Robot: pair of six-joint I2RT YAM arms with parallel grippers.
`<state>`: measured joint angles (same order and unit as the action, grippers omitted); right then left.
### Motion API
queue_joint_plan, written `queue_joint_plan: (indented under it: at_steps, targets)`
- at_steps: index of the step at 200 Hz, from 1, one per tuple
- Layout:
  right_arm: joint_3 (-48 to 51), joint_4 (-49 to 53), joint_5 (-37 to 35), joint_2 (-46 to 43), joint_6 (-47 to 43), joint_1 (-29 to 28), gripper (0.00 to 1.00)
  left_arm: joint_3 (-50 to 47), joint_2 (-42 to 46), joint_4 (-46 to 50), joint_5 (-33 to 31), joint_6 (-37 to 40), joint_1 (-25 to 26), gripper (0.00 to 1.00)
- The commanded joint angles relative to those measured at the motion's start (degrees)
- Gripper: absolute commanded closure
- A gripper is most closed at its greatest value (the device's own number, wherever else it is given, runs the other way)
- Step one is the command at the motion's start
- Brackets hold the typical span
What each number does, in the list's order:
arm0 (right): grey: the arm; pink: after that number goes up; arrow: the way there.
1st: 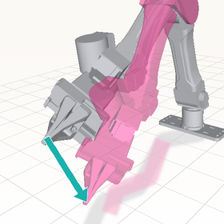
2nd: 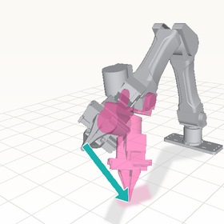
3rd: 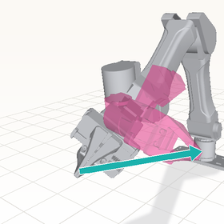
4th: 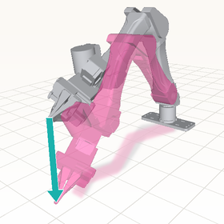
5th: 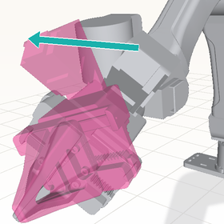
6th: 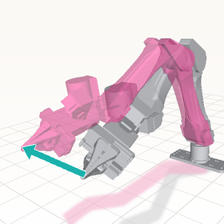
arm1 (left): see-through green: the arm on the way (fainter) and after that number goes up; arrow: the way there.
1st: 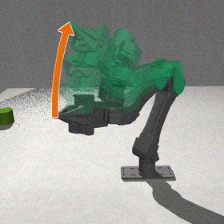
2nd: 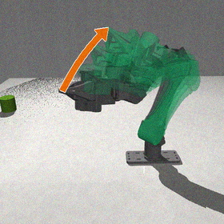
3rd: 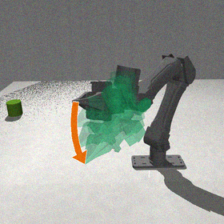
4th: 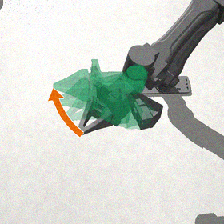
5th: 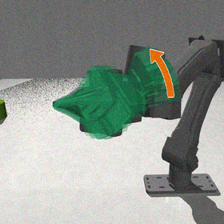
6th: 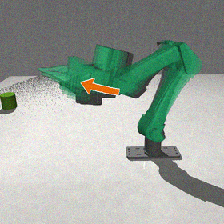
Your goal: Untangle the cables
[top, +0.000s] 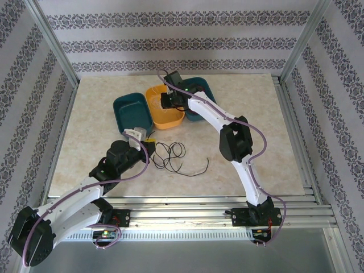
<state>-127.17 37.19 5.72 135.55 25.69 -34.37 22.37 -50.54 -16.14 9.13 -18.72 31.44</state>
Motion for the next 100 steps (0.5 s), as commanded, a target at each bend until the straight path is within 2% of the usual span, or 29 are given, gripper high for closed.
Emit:
queue_joint_plan:
  at_steps: [1, 52, 100]
  targets:
    - [-2.07, 3.74, 1.02, 0.24, 0.86, -0.08, 0.74, 1.78, -0.59, 1.24, 0.07, -1.61, 0.46, 0.99]
    - [5.99, 3.16, -2.70, -7.60, -0.90, 0.82, 0.56, 5.09, -1.50, 4.63, -1.63, -4.06, 0.46, 0.99]
    - [25.46, -6.60, -2.86, -22.81, 0.33, 0.80, 0.48, 12.00, -3.85, 10.94, -2.93, -4.18, 0.38, 1.00]
